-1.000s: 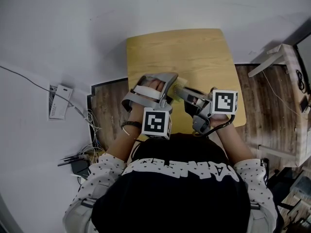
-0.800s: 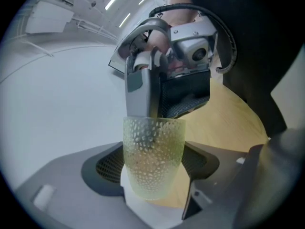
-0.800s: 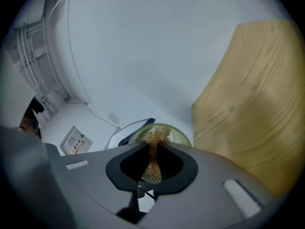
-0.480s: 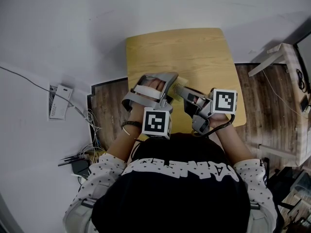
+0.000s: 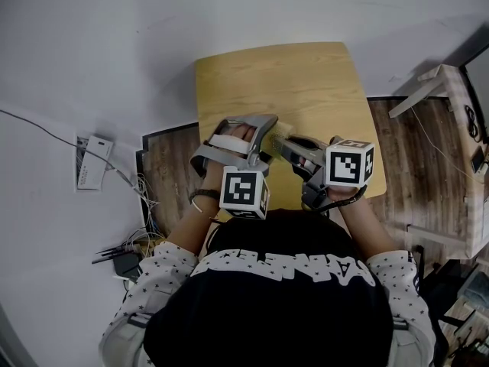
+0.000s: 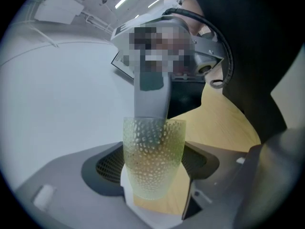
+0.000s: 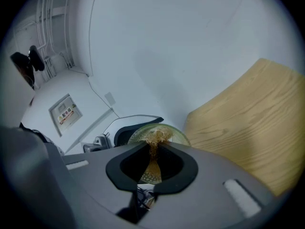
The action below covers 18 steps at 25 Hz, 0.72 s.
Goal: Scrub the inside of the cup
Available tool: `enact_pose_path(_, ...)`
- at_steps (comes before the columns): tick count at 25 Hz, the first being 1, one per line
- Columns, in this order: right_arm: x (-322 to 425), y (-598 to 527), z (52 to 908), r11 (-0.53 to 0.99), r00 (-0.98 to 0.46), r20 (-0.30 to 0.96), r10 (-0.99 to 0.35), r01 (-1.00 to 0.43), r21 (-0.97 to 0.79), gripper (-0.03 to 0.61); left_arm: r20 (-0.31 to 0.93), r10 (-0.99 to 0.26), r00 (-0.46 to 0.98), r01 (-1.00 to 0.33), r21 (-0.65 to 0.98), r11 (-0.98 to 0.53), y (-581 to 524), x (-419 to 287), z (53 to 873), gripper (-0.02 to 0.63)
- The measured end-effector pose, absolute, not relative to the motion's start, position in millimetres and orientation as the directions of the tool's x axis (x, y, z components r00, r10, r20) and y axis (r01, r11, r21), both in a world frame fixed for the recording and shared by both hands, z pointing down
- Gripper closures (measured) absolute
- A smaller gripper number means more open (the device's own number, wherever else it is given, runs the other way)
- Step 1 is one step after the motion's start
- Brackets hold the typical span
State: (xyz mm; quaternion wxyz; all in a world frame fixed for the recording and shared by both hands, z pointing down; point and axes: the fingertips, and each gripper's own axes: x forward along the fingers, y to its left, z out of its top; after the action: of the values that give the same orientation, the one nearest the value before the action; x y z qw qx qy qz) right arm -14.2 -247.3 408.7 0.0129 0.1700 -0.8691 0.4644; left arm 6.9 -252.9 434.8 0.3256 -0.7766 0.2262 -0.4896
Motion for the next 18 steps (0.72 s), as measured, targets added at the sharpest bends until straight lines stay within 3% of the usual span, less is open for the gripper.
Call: enact_pose_path(18, 10.8, -242.8, 410.5, 0.57, -0.897, 0.276, -0.346, -0.434, -0.698, 0.525, 0.58, -0.621, 0.528, -0.164, -0.648, -0.744, -255.8, 16.4, 446.4, 0.25)
